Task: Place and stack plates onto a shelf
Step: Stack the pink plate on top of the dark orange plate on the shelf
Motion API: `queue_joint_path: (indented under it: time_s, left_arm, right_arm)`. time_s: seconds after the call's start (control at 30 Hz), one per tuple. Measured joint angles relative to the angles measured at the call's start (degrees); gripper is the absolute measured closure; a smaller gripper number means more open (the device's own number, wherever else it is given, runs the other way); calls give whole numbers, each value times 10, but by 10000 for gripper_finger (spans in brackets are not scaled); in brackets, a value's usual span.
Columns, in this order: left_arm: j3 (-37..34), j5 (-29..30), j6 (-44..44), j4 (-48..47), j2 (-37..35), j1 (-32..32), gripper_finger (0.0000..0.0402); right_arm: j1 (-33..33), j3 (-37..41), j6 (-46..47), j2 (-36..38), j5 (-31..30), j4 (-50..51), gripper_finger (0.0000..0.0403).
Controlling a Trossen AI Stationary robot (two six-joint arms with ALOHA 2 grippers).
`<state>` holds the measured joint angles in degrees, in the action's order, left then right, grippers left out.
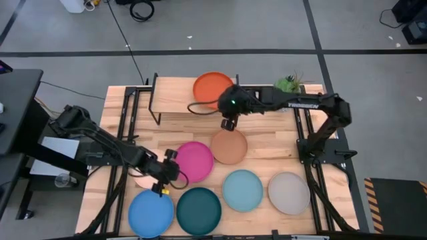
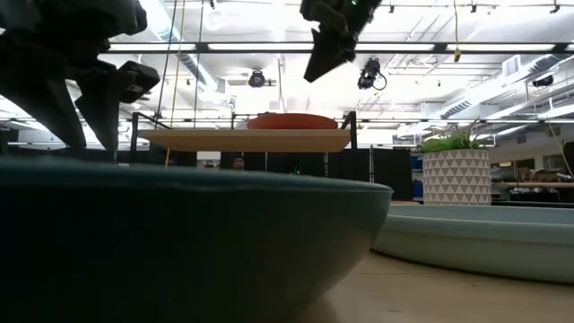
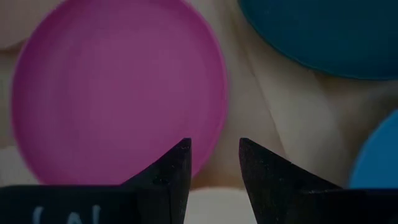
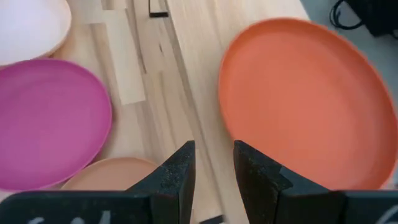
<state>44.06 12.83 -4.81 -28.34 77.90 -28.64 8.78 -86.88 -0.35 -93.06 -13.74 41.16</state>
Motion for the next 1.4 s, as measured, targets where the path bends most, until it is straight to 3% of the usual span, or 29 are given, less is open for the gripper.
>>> queue_joint_path:
  time_s: [0.37,0.77,0.93,1.13,1.27,1.4]
  left_arm:
    - [41,21,37,-2,97,-1,260]
    - [41,29,71,0,157,-1,262]
    - [41,41,77,4,160,-1,298]
    - [42,53,101,-2,158,0,384]
    - [45,55,107,-18,142,4,385]
    - [84,46,100,-96,123,15,386]
  right_arm:
    - [-72,195,51,98,-41,-160,287]
    - [-135,275,81,115,-69,-239,287]
    - [-148,282,91,115,-78,-243,287]
    - [-150,316,101,109,-78,-294,287]
    - [-157,347,143,111,-100,-295,287]
    - [-201,366,161,130,-195,-297,287]
